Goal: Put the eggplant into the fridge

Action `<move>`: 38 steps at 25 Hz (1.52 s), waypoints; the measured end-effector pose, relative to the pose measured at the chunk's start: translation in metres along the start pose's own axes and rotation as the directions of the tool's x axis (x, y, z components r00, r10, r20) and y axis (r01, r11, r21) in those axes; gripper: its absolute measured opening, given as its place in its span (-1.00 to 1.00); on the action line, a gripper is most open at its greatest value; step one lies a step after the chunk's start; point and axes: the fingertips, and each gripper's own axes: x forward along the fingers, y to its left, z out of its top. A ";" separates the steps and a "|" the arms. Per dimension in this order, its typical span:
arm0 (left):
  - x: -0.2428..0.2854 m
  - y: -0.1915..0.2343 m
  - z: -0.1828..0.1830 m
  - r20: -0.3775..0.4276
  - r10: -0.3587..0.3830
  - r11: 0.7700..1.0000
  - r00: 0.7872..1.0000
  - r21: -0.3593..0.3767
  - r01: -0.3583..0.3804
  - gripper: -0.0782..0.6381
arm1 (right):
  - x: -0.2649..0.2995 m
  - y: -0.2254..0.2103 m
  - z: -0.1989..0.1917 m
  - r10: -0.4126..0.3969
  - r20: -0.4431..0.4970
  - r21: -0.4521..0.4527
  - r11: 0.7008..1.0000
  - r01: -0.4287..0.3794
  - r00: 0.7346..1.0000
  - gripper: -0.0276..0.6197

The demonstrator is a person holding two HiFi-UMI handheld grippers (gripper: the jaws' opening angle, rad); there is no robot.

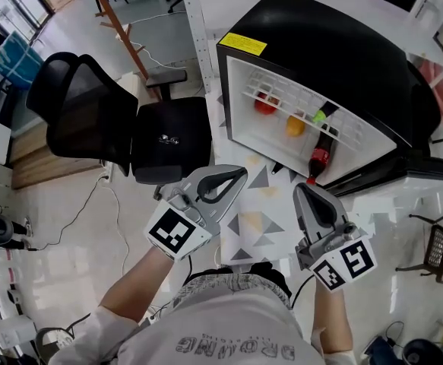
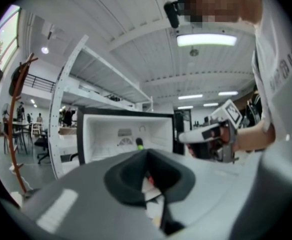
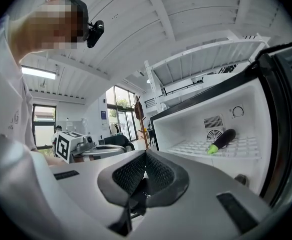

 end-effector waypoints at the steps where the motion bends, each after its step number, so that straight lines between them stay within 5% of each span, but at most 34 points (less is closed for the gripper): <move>1: -0.002 -0.001 -0.001 -0.001 0.001 1.000 1.000 -0.007 -0.001 -0.76 | 0.000 0.000 0.001 0.001 0.001 0.001 1.000 -0.001 1.000 -0.91; 38: 0.012 -0.017 -0.015 -0.036 0.031 0.999 0.999 -0.038 -0.032 -0.76 | -0.012 -0.019 -0.010 0.031 -0.041 0.009 1.000 -0.030 0.999 -0.91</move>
